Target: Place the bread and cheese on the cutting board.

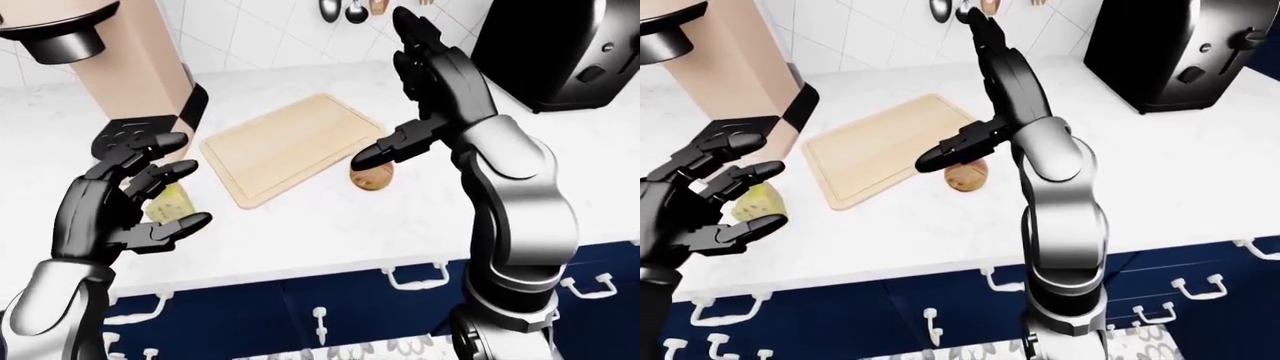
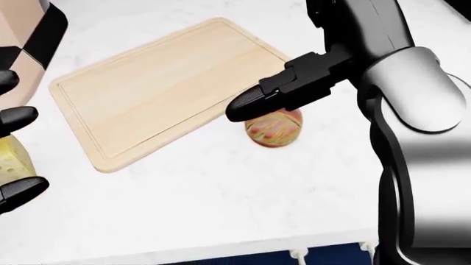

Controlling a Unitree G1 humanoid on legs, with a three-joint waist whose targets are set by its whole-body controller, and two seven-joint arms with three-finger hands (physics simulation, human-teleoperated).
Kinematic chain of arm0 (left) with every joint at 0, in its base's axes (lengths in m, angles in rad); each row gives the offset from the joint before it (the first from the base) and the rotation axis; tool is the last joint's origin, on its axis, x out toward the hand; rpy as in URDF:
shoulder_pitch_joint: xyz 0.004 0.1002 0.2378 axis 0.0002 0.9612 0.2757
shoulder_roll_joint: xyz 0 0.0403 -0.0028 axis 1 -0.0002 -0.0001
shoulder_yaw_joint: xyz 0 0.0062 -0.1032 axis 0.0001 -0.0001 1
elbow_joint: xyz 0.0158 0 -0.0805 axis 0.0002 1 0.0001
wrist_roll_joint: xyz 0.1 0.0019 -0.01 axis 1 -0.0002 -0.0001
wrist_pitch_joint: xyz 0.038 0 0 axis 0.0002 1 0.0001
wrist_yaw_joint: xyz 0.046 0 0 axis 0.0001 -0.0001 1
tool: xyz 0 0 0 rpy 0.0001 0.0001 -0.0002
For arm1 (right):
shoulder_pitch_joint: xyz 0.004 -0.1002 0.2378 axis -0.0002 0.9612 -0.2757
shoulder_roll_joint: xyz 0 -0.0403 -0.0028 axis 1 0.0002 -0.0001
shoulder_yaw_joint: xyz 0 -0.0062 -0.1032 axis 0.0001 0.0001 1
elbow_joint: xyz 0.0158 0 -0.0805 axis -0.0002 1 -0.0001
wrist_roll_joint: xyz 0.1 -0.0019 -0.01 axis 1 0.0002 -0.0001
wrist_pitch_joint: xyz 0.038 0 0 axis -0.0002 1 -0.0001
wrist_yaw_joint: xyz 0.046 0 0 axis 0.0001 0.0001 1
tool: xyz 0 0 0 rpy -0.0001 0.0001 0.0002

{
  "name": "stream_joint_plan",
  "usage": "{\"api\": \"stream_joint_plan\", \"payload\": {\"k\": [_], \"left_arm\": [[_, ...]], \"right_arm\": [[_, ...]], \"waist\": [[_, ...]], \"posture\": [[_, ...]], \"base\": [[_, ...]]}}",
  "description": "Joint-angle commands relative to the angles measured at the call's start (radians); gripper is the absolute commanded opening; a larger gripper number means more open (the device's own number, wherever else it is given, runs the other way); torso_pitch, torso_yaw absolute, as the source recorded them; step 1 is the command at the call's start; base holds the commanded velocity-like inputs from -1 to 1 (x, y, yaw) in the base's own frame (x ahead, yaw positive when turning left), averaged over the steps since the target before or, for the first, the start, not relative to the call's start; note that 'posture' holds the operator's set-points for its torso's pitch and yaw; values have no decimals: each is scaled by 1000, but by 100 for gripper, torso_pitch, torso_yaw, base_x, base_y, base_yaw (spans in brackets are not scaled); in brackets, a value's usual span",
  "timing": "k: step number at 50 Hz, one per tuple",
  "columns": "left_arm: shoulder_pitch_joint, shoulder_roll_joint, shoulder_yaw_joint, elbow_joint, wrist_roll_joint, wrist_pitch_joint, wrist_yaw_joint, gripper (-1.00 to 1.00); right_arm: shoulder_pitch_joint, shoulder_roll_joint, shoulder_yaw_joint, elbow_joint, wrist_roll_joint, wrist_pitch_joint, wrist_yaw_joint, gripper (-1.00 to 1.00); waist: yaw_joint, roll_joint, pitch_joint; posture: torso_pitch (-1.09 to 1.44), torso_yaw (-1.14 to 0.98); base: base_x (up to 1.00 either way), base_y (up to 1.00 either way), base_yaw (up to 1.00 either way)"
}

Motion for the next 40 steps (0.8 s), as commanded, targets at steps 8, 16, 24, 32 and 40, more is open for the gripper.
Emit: {"api": "stream_joint_plan", "payload": {"k": [8, 16, 24, 32, 40], "left_arm": [[-30, 11, 8, 15, 13, -73, 29, 29], [-46, 30, 21, 36, -7, -71, 74, 29], [-62, 46, 16, 80, 18, -127, 128, 29], [-53, 50, 3, 116, 69, -191, 138, 29], [-41, 38, -13, 151, 130, -238, 111, 26]], "right_arm": [[-32, -1, -3, -15, -6, -31, -2, 100], [-30, 2, -2, -12, -7, -35, -2, 100], [-34, 4, -1, -11, -8, -32, -2, 100], [-32, 0, -4, -18, -6, -29, 0, 100], [-32, 1, -3, -15, -5, -31, -1, 100]], "waist": [[-1, 5, -24], [-3, 7, -26], [-5, 9, -27], [-5, 10, -27], [-5, 8, -28]], "posture": [[0, 0], [0, 0], [0, 0], [0, 0], [0, 0]], "base": [[0, 0, 0], [0, 0, 0], [0, 0, 0], [0, 0, 0], [0, 0, 0]]}}
